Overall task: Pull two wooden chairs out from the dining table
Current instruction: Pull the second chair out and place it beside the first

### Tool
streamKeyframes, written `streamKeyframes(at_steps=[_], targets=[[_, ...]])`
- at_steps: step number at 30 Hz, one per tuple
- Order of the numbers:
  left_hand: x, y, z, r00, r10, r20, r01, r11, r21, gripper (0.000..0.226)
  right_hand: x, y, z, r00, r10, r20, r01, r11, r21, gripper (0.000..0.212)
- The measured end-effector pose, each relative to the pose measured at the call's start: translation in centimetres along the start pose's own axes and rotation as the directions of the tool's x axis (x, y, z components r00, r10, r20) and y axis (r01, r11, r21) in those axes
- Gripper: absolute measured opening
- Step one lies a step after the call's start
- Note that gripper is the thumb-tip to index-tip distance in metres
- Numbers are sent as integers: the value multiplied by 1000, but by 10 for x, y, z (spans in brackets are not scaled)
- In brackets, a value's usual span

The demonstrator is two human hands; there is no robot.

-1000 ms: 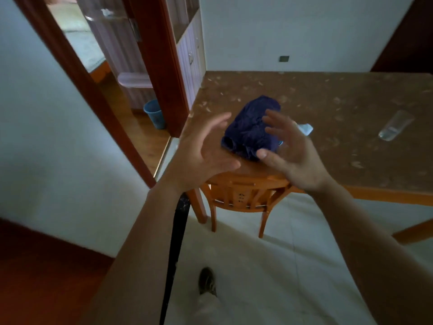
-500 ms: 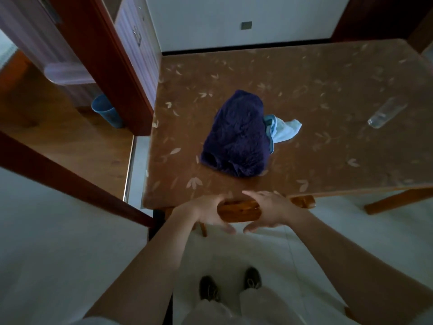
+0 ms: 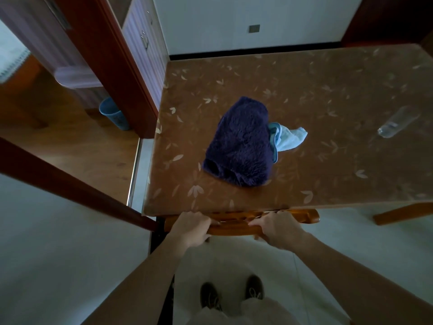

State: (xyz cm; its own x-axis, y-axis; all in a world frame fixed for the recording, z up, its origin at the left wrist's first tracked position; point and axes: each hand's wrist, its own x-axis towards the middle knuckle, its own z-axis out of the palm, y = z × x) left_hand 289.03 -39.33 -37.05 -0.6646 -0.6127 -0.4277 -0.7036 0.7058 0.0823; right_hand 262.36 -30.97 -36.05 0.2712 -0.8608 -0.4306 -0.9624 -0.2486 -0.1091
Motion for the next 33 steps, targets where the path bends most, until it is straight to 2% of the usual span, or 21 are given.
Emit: streamKeyframes(at_steps=[3, 6, 11, 15, 18, 22, 28, 33], targets=[[1, 3, -1, 1000, 27, -7, -27, 999, 39, 34, -2, 0, -1, 1000, -31, 3, 31, 999, -40, 28], [-2, 6, -8, 999, 12, -38, -11, 999, 37, 32, -9, 3, -7, 999, 0, -47, -2, 1000, -24, 27], [-20, 25, -28, 996, 11, -83, -13, 1000, -16, 23, -35, 11, -21, 992, -42, -118, 37, 998, -42, 13], [-44, 50, -28, 997, -19, -80, 16, 999, -35, 22, -62, 12, -16, 988, -103, -112, 96, 993, -65, 13], [-65, 73, -28, 995, -7, -97, -1, 997, -74, 18, -92, 7, -15, 992, -102, -79, 100, 995, -22, 11], [-97, 99, -17, 993, 19, -115, -33, 993, -117, 31, -137, -10, -1, 992, -68, -103, 73, 996, 41, 23], [-144, 134, -17, 990, 70, -122, -83, 992, -99, 52, -209, -41, 14, 992, 21, -121, -9, 995, 97, 22], [-185, 182, -21, 991, 103, -86, -110, 991, -82, 59, -278, -60, 24, 994, 50, -93, -38, 991, 128, 13]])
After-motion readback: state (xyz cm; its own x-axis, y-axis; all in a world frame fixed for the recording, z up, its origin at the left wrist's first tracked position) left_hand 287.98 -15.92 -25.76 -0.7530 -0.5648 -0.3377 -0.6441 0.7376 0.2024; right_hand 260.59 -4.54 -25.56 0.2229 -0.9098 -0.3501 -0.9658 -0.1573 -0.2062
